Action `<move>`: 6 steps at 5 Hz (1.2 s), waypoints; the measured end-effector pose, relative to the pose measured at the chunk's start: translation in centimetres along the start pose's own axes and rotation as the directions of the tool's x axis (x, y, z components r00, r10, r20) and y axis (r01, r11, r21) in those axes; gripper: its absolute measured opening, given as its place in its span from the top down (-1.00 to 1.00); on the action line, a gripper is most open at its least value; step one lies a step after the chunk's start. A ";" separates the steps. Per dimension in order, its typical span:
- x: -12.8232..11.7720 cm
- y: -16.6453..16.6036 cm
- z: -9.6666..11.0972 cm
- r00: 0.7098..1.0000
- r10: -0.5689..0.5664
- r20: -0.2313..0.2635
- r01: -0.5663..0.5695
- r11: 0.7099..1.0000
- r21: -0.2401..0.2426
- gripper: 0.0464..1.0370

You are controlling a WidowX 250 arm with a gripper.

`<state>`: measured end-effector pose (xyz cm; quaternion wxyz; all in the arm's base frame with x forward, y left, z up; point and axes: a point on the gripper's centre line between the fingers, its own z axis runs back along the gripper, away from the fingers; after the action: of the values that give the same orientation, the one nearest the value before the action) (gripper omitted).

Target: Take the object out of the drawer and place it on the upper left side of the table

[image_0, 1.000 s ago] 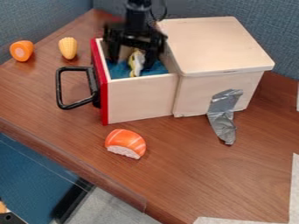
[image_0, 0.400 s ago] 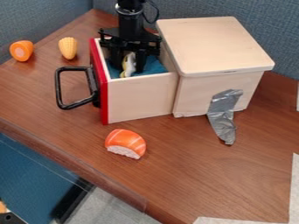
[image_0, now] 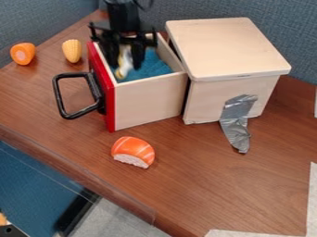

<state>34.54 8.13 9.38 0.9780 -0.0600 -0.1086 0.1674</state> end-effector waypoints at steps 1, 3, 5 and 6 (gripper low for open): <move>-0.8 0.3 2.3 1.000 -0.017 0.021 0.019 0.997 -0.070 -0.03; 0.4 3.8 5.6 0.998 0.031 0.059 -0.026 0.996 -0.085 -0.03; 6.7 9.4 2.0 0.983 0.182 0.013 -0.183 0.983 0.023 -0.03; 9.8 11.3 -0.3 0.970 0.243 -0.014 -0.242 0.969 0.055 -0.03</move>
<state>40.06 21.98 9.27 0.9526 -0.0485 -0.0857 0.2880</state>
